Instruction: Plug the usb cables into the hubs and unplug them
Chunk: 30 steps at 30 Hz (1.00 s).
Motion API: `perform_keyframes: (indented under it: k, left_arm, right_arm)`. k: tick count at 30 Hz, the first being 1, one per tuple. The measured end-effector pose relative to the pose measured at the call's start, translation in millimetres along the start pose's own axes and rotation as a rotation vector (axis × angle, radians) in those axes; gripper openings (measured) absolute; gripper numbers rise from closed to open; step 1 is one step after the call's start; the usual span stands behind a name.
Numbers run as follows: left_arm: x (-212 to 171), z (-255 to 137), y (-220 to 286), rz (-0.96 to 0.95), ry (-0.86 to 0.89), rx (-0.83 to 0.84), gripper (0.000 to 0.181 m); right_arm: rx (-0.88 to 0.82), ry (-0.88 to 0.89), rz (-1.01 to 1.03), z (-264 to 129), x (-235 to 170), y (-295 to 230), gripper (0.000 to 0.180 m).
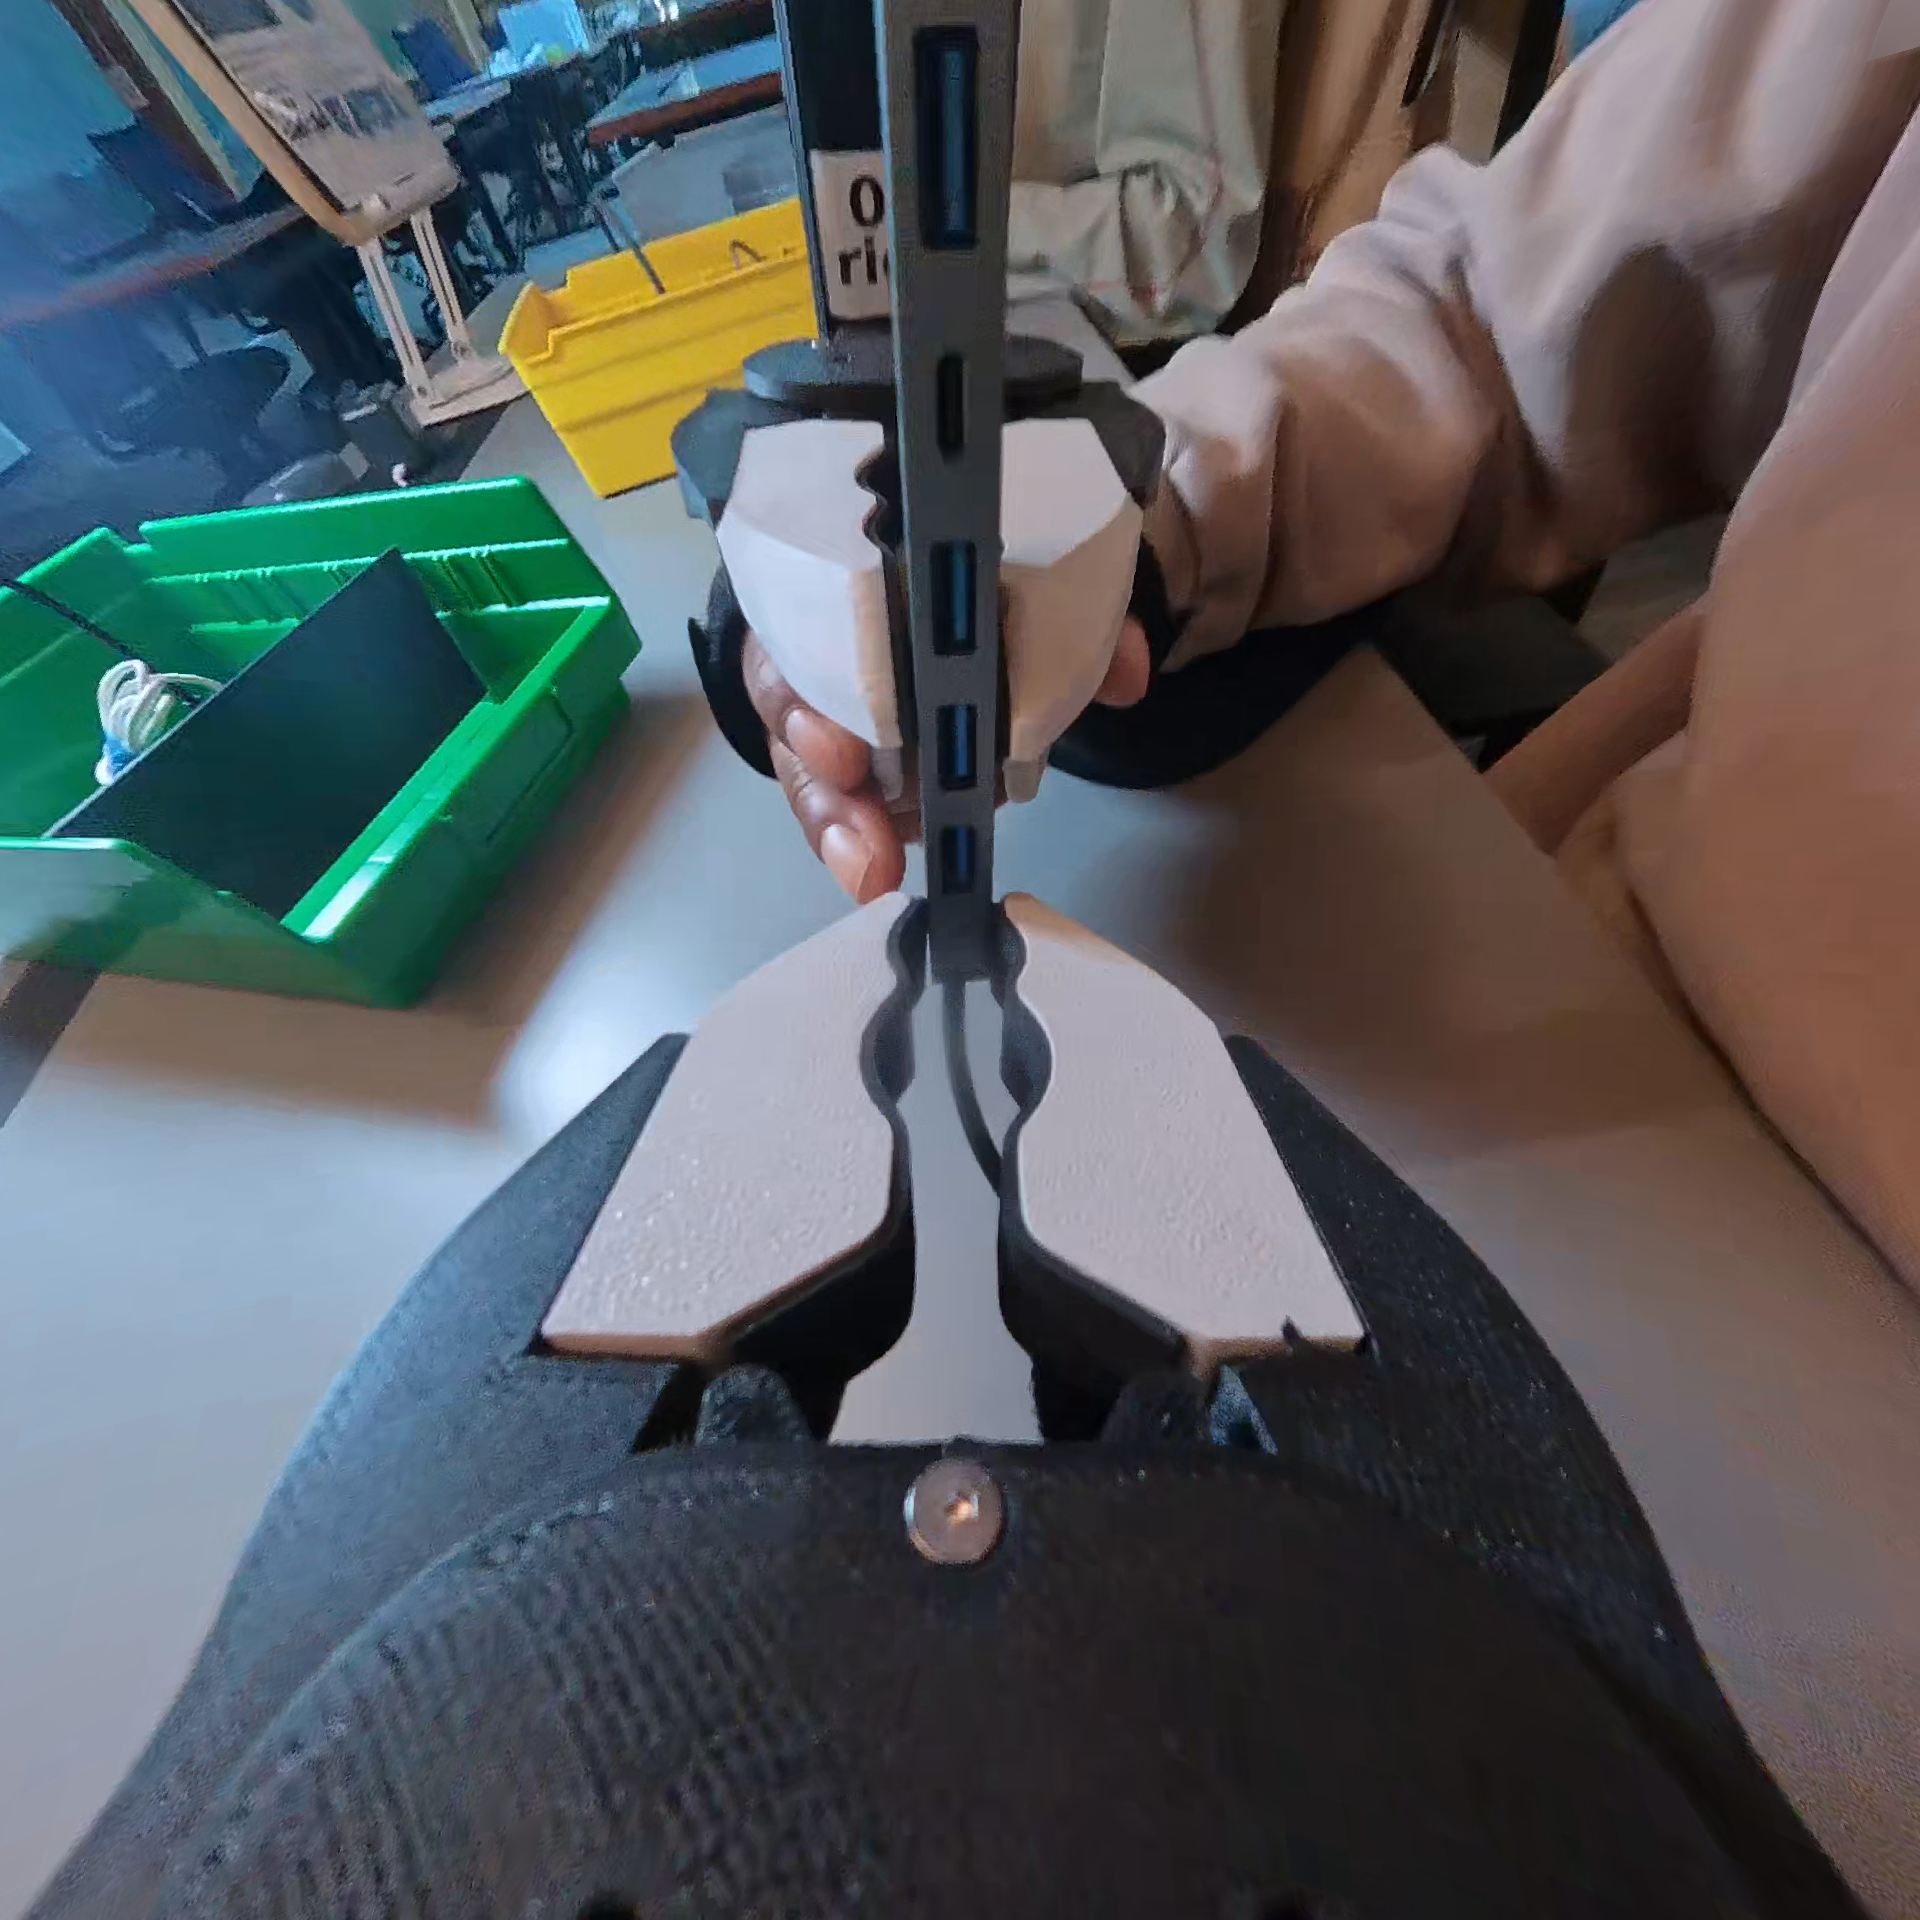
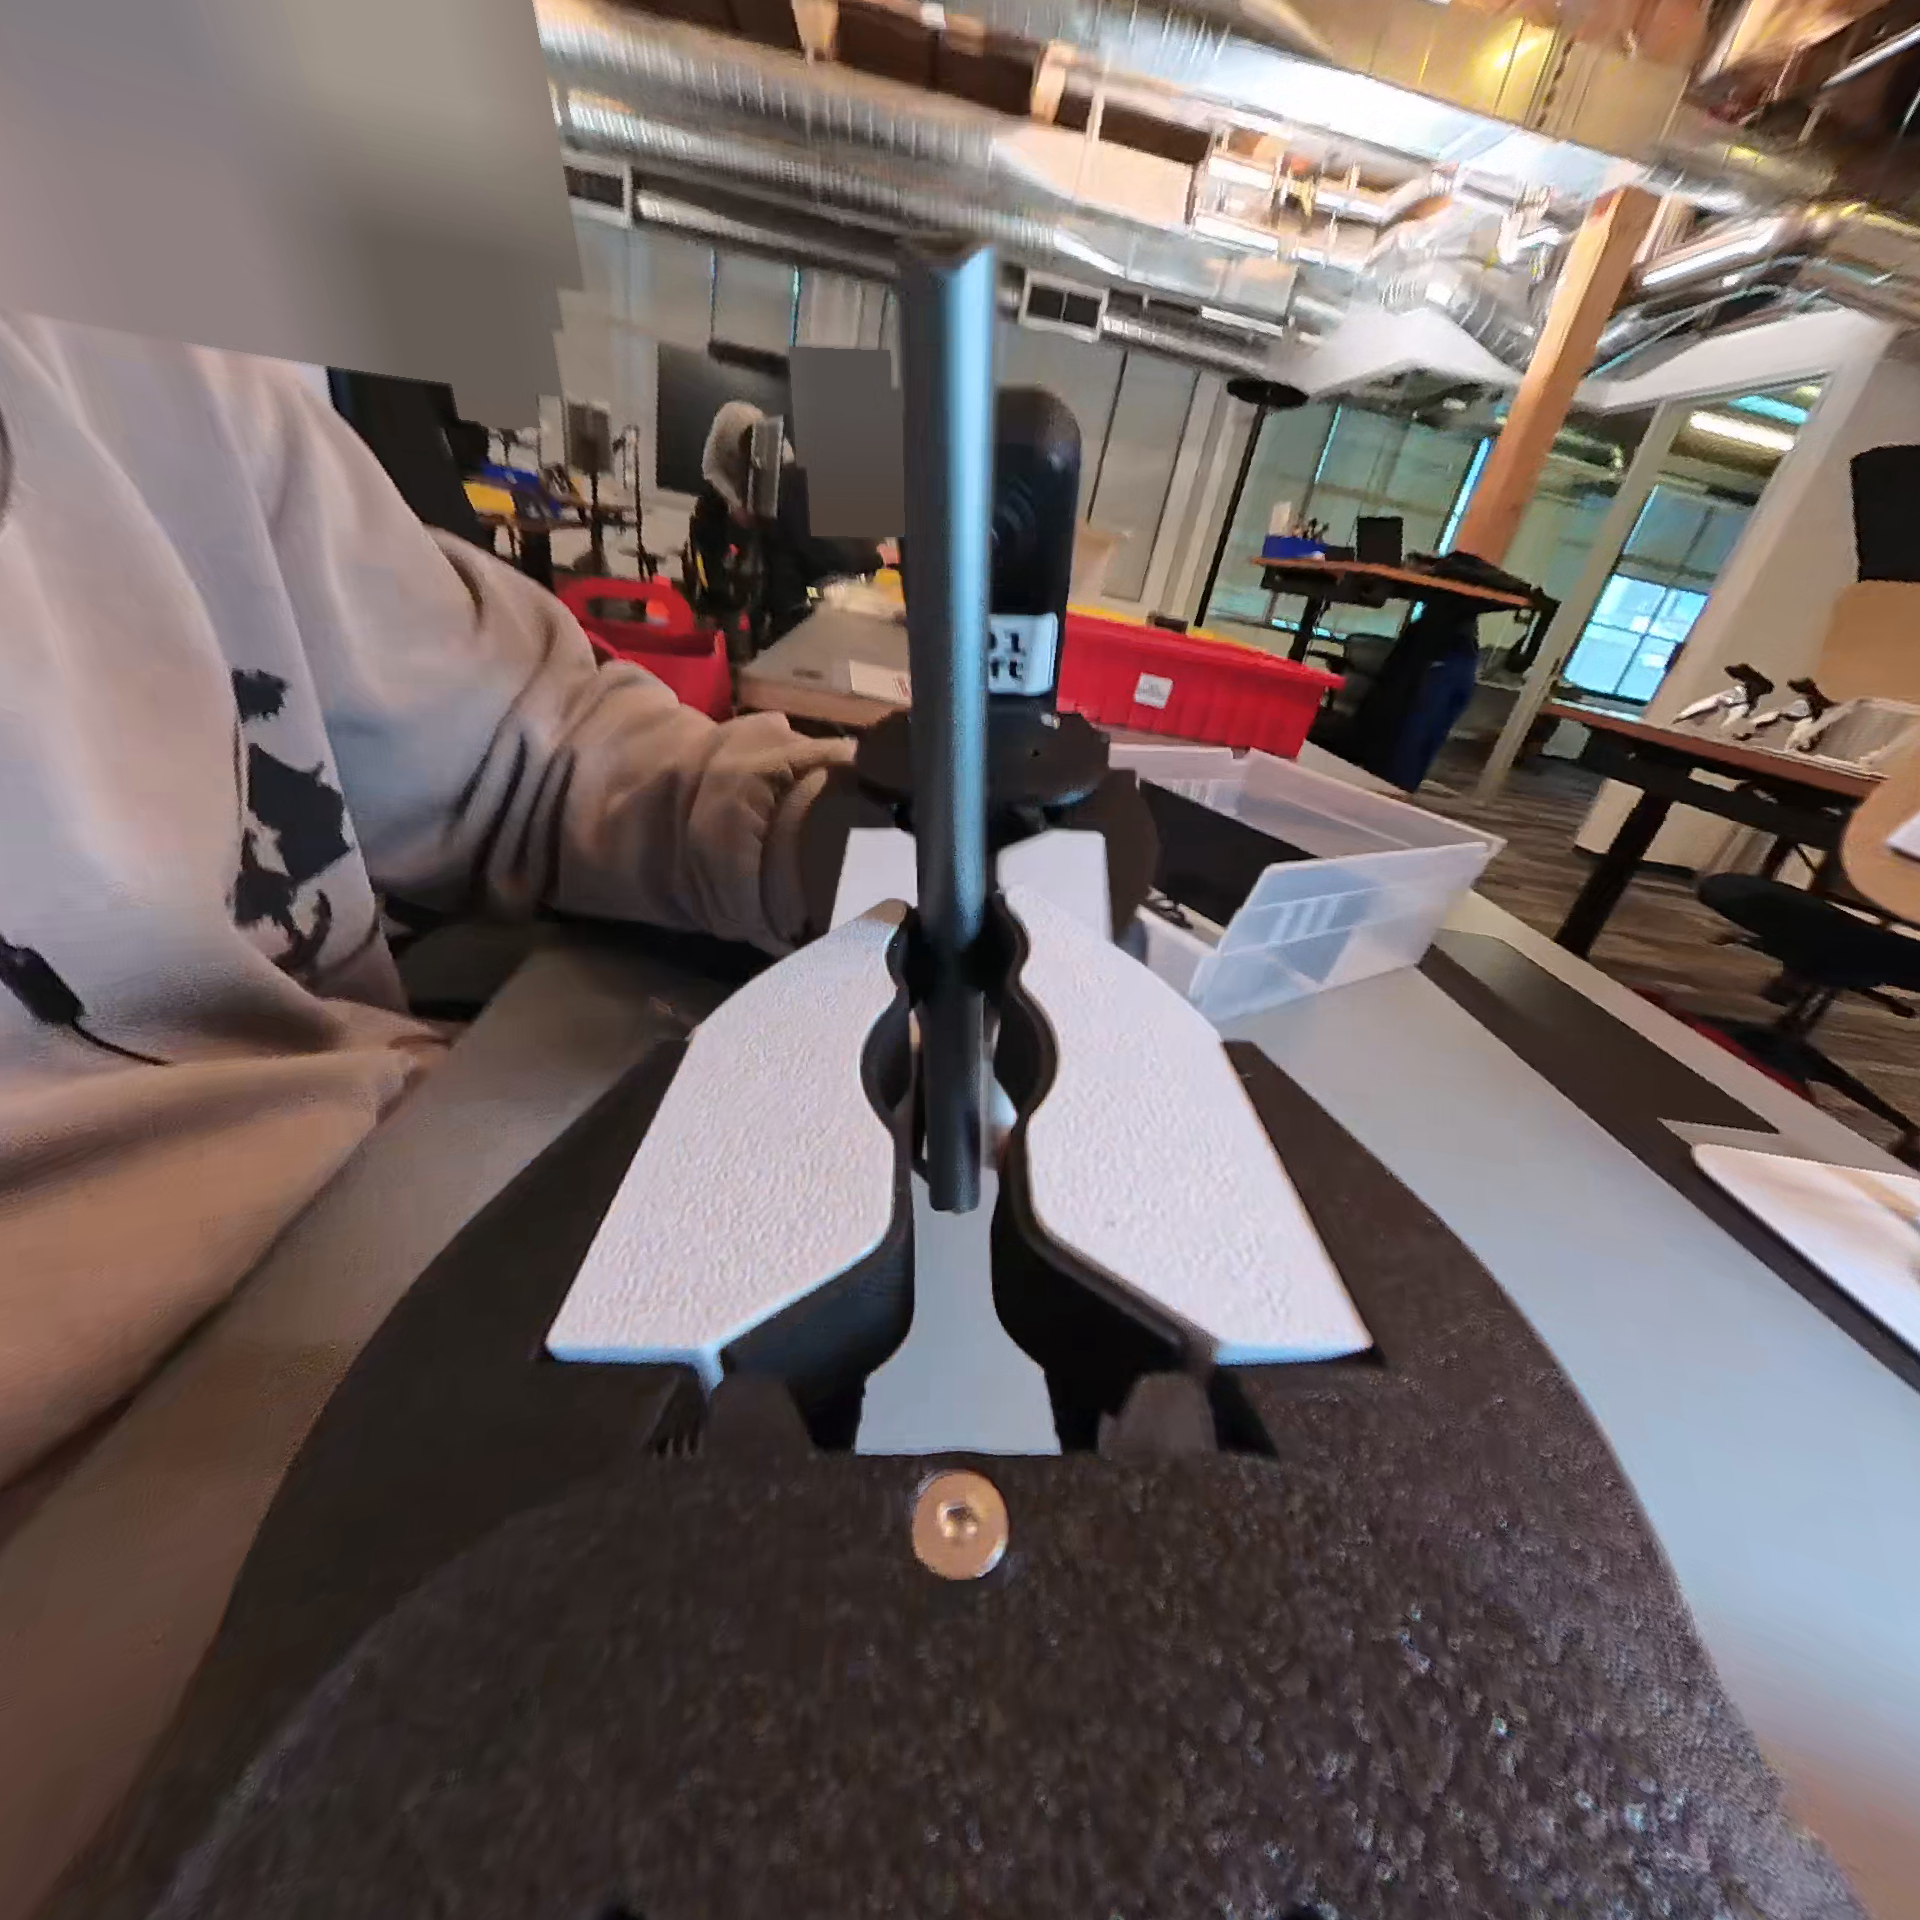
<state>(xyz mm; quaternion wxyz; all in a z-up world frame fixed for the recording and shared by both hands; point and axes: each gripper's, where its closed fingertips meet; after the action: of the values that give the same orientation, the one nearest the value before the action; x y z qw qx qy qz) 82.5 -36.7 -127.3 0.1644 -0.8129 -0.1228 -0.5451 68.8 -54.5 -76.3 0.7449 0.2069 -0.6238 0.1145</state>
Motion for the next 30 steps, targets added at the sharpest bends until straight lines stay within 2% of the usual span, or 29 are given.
perform_keyframes:
  k: [5,7,10,13,15,18,21,23,26,28,30]
  left_arm:
    - [-7,-15,-10,0.074,-0.110,0.066,0.011]
    - [-17,-24,-14,0.134,-0.202,0.099,0.011]
    - [-35,-31,-18,0.203,-0.334,0.124,0.011]
    - [-43,-29,-16,0.205,-0.350,0.103,0.011]
    - [-46,-27,-15,0.210,-0.365,0.097,0.011]
    - [-42,-30,-20,0.210,-0.334,0.125,0.011]
    - [-29,-43,-25,0.162,-0.227,0.139,0.014]
    - [-7,-69,-37,0.109,-0.089,0.189,0.019]
    - [18,-153,-78,0.060,0.022,0.466,0.019]
    - [15,-221,-99,-0.019,0.023,0.665,0.016]
    - [-12,-275,-110,-0.161,-0.076,0.789,0.012]
  right_arm:
    - [-0.031,-0.125,-0.131,-6,-17,9,0.011]
    - [-0.060,-0.229,-0.227,-8,-32,13,0.011]
    - [-0.078,-0.285,-0.289,-6,-41,13,0.019]
    - [-0.075,-0.343,-0.341,-2,-53,9,0.026]
    - [-0.099,-0.377,-0.406,-1,-60,11,0.014]
    - [-0.133,-0.399,-0.440,-2,-60,16,0.013]
    - [-0.195,-0.413,-0.513,-2,-56,25,0.013]
    - [-0.242,-0.395,-0.543,-5,-49,32,0.013]
    - [-0.323,-0.327,-0.536,-11,-28,46,0.013]
    - [-0.388,-0.294,-0.536,-18,-15,58,0.013]
    - [-0.420,-0.273,-0.506,-24,-8,67,0.013]
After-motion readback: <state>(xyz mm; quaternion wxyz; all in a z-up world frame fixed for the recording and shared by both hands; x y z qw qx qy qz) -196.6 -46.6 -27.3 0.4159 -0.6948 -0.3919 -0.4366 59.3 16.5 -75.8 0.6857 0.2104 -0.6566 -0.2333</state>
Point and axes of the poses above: each gripper's, where its closed fingertips meet, z out along the fingers, x out of its top, y = z × x across the jaws, and after that the axes turned 9 degrees about -x, right-handed
